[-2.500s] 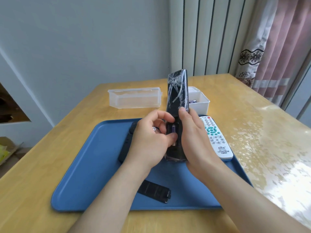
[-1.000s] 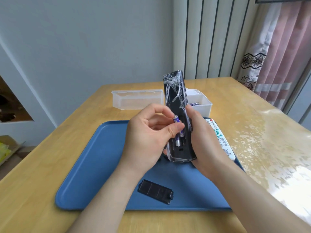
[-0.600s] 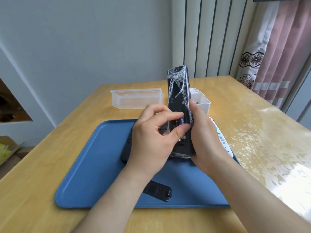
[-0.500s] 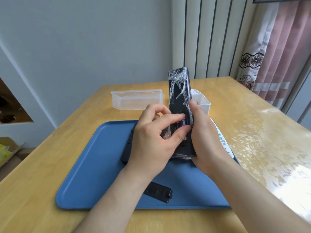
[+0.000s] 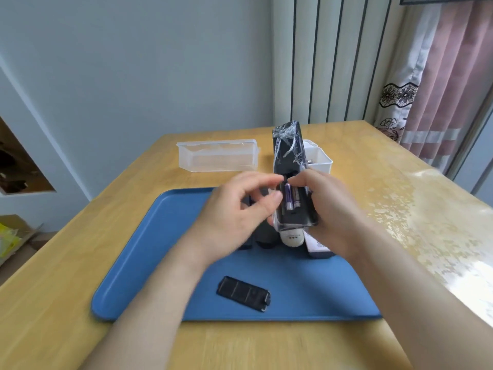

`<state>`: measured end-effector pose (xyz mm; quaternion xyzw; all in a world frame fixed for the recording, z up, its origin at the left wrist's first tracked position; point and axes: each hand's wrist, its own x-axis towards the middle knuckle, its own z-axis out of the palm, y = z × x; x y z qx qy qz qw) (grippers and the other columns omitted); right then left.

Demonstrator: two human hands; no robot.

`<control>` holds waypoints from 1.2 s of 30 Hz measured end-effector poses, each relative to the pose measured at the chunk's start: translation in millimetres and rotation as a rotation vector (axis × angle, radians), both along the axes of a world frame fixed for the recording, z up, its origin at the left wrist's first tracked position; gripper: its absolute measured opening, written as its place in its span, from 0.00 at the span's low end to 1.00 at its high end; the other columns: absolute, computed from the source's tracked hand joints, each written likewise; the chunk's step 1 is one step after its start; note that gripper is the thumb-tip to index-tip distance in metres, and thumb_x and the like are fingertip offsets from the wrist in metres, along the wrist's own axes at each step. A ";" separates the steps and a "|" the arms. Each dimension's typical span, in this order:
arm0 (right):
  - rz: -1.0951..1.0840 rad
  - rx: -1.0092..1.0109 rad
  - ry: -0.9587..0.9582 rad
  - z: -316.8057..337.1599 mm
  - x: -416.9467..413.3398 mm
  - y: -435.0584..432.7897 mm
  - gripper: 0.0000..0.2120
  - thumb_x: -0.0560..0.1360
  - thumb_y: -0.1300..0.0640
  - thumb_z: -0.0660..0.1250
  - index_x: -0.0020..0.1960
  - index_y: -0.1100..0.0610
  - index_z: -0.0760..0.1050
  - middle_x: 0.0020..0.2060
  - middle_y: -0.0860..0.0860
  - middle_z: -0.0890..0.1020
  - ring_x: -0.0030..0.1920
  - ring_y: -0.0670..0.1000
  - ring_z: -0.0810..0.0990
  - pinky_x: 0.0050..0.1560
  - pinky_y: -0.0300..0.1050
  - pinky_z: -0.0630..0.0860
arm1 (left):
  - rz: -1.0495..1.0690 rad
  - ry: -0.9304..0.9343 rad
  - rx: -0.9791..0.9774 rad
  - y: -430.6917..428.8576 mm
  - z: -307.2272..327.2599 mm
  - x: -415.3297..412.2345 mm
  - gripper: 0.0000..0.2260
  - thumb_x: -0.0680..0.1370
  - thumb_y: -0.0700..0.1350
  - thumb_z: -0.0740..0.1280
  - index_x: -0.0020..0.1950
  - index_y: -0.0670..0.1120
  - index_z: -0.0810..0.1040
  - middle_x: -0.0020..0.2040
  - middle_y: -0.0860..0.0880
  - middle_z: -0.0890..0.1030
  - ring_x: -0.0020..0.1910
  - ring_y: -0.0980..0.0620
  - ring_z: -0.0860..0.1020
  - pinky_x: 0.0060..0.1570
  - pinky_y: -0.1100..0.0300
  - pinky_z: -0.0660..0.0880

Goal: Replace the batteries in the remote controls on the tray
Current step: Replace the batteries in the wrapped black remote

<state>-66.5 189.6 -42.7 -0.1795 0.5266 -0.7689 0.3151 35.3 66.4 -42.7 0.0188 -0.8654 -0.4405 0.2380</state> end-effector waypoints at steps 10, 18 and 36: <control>0.084 0.127 0.160 -11.5 3.9 -3.2 0.11 0.78 0.72 0.55 0.56 0.62 0.71 0.39 0.60 0.78 0.37 0.56 0.84 0.35 0.58 0.81 | -0.243 -0.828 -0.606 -1.1 2.3 16.7 0.11 0.67 0.49 0.78 0.45 0.55 0.79 0.41 0.56 0.79 0.39 0.58 0.76 0.43 0.58 0.77; 0.069 0.076 -0.035 -13.9 7.7 -5.9 0.07 0.77 0.59 0.59 0.44 0.60 0.74 0.25 0.55 0.78 0.26 0.54 0.77 0.32 0.45 0.74 | -0.261 -0.372 0.130 -2.9 20.7 24.3 0.04 0.78 0.41 0.68 0.47 0.44 0.74 0.40 0.41 0.83 0.36 0.48 0.81 0.37 0.55 0.78; -0.116 0.025 0.126 -18.1 13.3 -13.4 0.09 0.81 0.50 0.60 0.46 0.51 0.76 0.41 0.50 0.81 0.45 0.51 0.80 0.45 0.47 0.75 | 0.138 -0.049 -0.385 18.8 -4.1 1.9 0.22 0.80 0.61 0.52 0.70 0.53 0.70 0.42 0.54 0.70 0.45 0.53 0.72 0.49 0.52 0.73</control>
